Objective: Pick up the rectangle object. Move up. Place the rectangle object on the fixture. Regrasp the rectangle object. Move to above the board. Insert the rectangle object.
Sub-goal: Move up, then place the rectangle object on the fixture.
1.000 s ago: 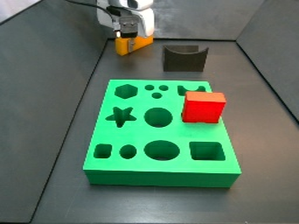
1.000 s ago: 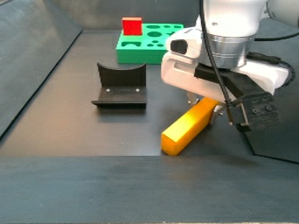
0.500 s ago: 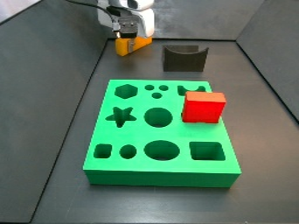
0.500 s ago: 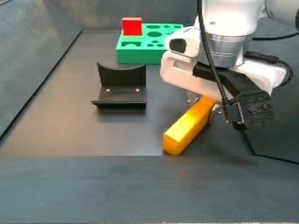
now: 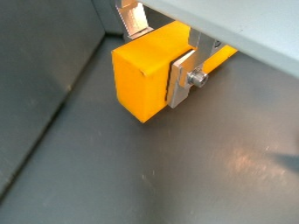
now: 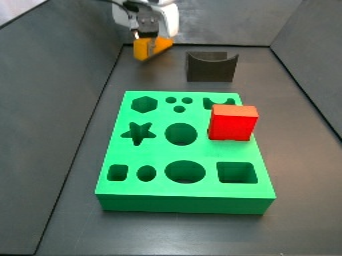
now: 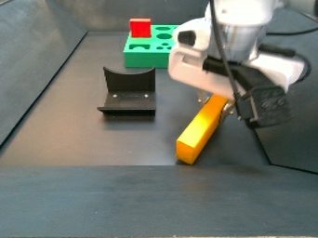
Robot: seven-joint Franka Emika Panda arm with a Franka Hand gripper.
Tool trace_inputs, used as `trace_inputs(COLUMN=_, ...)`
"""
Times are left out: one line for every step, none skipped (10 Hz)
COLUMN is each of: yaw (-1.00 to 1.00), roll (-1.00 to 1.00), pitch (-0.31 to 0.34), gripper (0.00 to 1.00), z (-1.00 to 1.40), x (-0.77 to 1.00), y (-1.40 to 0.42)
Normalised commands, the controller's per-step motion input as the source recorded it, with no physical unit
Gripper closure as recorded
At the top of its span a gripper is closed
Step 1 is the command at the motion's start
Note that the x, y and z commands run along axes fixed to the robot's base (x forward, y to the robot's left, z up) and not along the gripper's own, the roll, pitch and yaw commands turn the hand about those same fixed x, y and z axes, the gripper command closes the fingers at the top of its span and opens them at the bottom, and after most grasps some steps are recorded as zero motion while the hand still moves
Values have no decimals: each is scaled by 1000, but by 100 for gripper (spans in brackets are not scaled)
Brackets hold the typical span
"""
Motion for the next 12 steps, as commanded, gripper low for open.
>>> trace_inputs(yaw=3, roll=-2, pitch=16, gripper=100, z=558, x=-53, y=30)
trace_inputs(yaw=-5, roll=-9, pitch=19, gripper=100, z=367, x=-37, y=9)
trace_inputs(yaw=-7, roll=-11, pitch=19, gripper=100, z=266, x=-33, y=8)
trace_inputs(yaw=0, roll=0, pitch=0, gripper=100, z=1000, x=0, y=0)
trace_inputs(yaw=-2, roll=-6, pitch=14, gripper=100, z=1000, x=-2, y=-2)
trace_inputs(yaw=-3, roll=-10, pitch=19, gripper=100, z=1000, x=-10, y=-4)
trace_inputs(yaw=-4, roll=-12, pitch=17, gripper=100, z=1000, x=-12, y=-6)
trace_inputs(yaw=-6, roll=-17, pitch=16, gripper=100, z=1000, x=-17, y=-8)
trace_inputs(yaw=-7, roll=-21, pitch=16, gripper=100, z=1000, x=-20, y=-10)
trace_inputs(yaw=-9, roll=-27, pitch=20, gripper=100, z=1000, x=-24, y=-11)
trace_inputs(yaw=-10, roll=-32, pitch=24, gripper=100, z=869, x=-21, y=-11)
trace_inputs(yaw=-13, roll=-39, pitch=32, gripper=100, z=647, x=-11, y=-8)
